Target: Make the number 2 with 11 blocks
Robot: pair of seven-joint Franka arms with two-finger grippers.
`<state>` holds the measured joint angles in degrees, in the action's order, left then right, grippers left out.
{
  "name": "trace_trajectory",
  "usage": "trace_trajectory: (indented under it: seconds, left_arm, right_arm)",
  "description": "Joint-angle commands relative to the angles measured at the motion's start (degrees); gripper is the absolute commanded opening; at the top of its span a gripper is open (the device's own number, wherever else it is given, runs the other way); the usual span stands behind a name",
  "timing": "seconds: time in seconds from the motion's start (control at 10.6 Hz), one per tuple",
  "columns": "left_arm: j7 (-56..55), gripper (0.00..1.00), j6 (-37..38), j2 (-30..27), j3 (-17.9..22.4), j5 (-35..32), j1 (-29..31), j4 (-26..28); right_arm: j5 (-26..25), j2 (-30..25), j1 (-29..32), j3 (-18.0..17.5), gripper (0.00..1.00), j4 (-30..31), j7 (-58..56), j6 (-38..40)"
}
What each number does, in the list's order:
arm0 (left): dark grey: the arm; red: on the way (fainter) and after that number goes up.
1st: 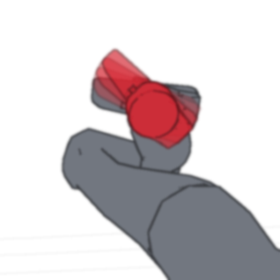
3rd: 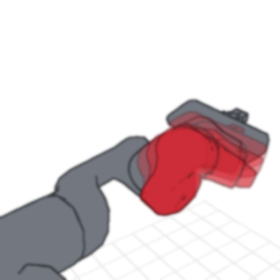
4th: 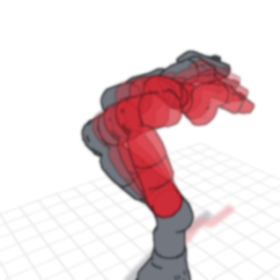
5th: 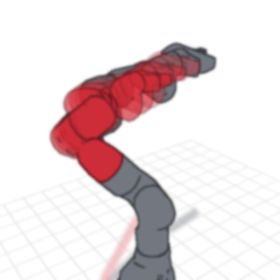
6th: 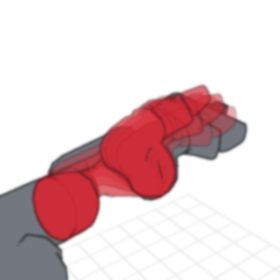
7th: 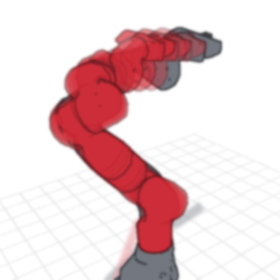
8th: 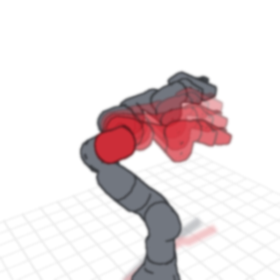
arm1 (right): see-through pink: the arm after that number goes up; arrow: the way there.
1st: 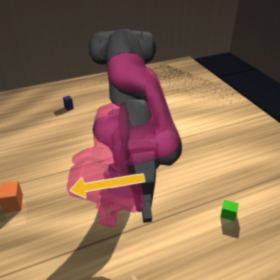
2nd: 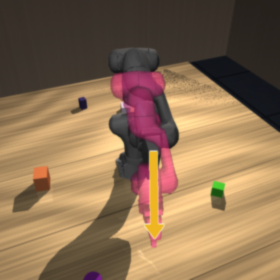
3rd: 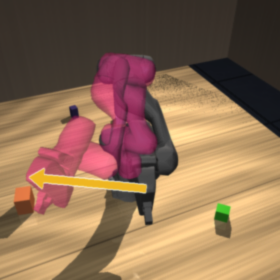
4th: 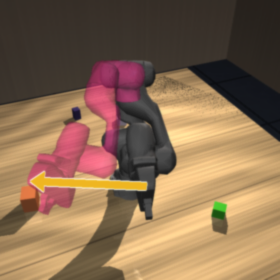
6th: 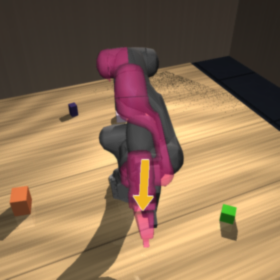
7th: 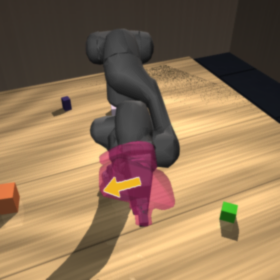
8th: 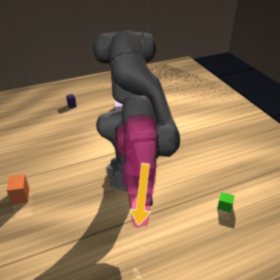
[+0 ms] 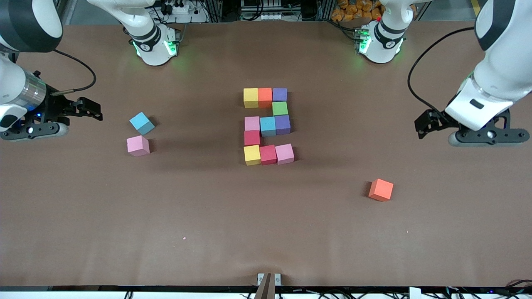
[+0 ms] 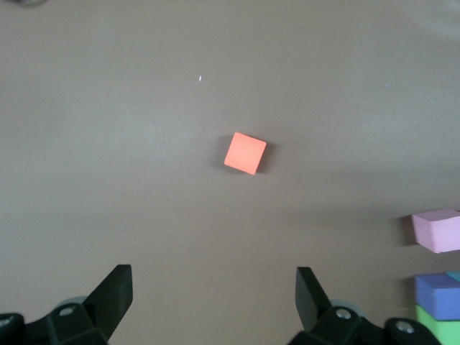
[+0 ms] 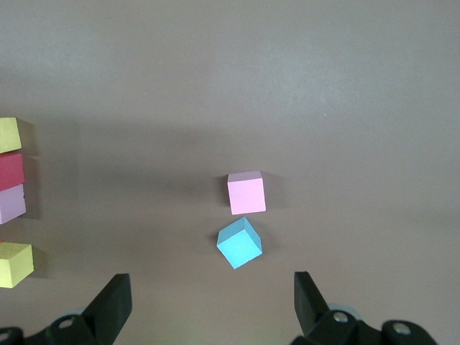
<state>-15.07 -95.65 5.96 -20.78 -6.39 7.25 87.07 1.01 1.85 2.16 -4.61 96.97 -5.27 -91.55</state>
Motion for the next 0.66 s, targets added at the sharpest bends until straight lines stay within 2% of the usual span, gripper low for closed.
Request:
trace_trajectory:
  seconds: [0.0,0.09,0.57]
  left_arm:
    - [-2.6,1.0,1.6,-2.88,10.01,5.57,-7.13,1.18]
    - [-2.16,1.0,2.39,-2.97,12.84,7.33,-8.38,1.18]
    - [1.87,1.0,2.48,-4.02,16.73,6.83,-11.65,2.31]
  right_arm:
    - [0.31,-0.71,0.83,-0.23,1.0,0.5,-0.88,0.32]
    - [0.31,-1.06,0.83,-0.23,1.0,0.5,-0.8,0.06]
    - [0.4,-3.51,1.27,-0.14,1.0,0.5,-1.23,1.02]
